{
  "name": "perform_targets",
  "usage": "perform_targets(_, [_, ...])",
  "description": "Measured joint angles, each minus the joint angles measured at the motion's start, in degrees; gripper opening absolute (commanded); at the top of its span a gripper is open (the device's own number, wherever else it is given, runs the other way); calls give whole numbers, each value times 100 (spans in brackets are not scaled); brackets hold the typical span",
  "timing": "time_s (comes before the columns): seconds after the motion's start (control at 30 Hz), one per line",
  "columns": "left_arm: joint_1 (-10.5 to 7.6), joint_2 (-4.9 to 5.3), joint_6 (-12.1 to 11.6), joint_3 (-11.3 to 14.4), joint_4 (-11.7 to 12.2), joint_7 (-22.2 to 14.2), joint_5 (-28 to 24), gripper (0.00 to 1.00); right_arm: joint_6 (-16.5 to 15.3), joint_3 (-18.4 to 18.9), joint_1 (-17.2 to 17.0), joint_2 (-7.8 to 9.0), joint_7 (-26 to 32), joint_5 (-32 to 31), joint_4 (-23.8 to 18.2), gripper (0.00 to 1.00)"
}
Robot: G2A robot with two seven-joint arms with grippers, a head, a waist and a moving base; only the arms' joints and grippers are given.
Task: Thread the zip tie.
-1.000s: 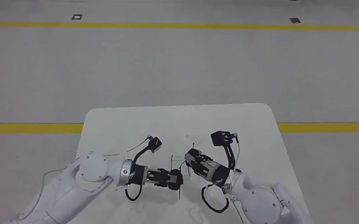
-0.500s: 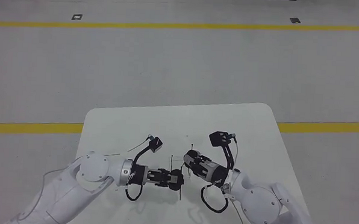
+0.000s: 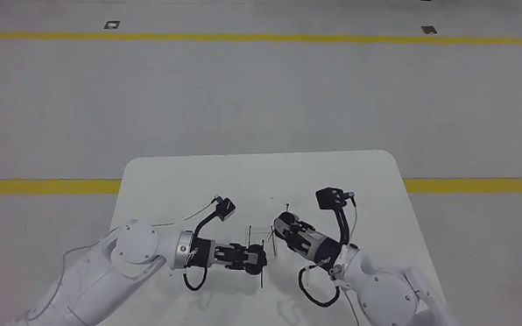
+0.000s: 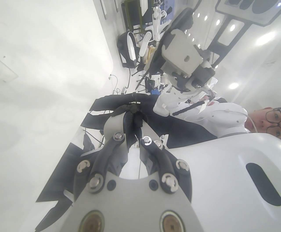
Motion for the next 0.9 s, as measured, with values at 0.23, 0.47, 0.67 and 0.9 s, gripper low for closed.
perform_targets(0.23, [-4, -9, 10, 20, 15, -22, 25, 0, -31, -91, -2, -22, -54, -70, -20, 0])
perform_targets(0.47, [13, -10, -2, 9, 14, -14, 37, 0, 16, -184, 48, -48, -75, -123, 24, 0])
perform_targets(0.67, [20, -7, 1, -2, 4, -6, 73, 0, 105, -241, 83, -68, -85, -172, 43, 0])
perform_targets(0.9, [19, -7, 1, -2, 5, -6, 72, 0, 161, -270, 97, -91, -135, -186, 34, 0])
